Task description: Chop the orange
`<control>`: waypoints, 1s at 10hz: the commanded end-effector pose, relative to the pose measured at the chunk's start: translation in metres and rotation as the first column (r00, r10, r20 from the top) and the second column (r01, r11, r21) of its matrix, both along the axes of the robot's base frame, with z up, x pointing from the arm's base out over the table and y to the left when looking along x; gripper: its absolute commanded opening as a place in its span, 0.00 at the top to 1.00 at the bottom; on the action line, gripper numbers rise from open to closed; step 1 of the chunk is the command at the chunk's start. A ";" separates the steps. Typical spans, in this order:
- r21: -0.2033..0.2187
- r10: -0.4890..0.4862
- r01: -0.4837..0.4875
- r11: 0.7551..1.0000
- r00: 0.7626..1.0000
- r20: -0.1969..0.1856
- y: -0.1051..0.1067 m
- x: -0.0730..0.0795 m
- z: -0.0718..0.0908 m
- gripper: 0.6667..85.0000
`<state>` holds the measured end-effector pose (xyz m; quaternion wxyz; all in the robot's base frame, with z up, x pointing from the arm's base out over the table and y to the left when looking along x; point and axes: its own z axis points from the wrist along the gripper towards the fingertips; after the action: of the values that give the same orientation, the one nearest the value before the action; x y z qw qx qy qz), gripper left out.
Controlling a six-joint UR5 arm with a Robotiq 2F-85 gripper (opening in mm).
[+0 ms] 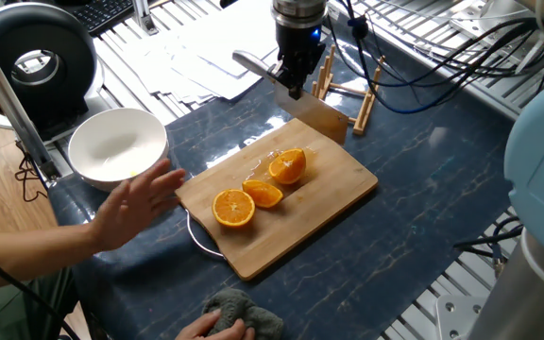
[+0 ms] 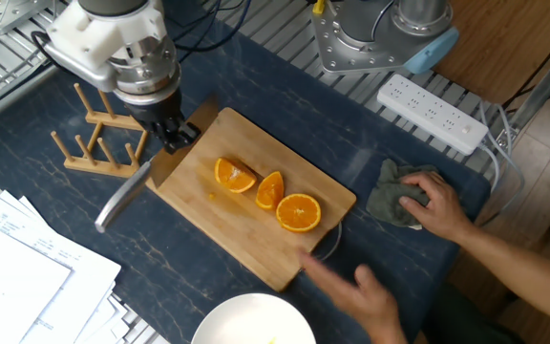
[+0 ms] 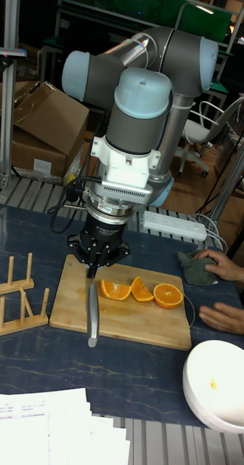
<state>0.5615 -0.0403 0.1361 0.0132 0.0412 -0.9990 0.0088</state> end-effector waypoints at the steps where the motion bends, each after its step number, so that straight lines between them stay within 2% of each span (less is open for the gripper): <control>1: 0.019 -0.022 0.022 1.000 1.000 0.011 0.003 0.003 0.001 0.99; 2: 0.007 -0.024 0.024 1.000 1.000 0.011 0.000 0.003 0.001 0.99; 3: 0.014 -0.036 0.036 0.999 0.999 0.007 0.002 0.002 0.001 0.99; 4: 0.018 -0.054 0.053 0.998 0.997 0.062 0.003 0.016 0.001 0.99; 5: 0.006 -0.030 0.030 1.000 0.997 0.070 -0.001 0.018 0.001 0.99; 8: -0.019 -0.037 0.037 0.999 0.999 0.019 -0.007 0.005 0.001 0.99; 9: 0.000 -0.050 0.050 0.999 0.999 0.012 0.002 -0.005 0.003 0.99; 10: 0.044 -0.078 0.077 0.996 0.997 0.006 0.021 -0.020 0.004 0.99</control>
<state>0.5599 -0.0392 0.1373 0.0027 0.0202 -0.9997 0.0112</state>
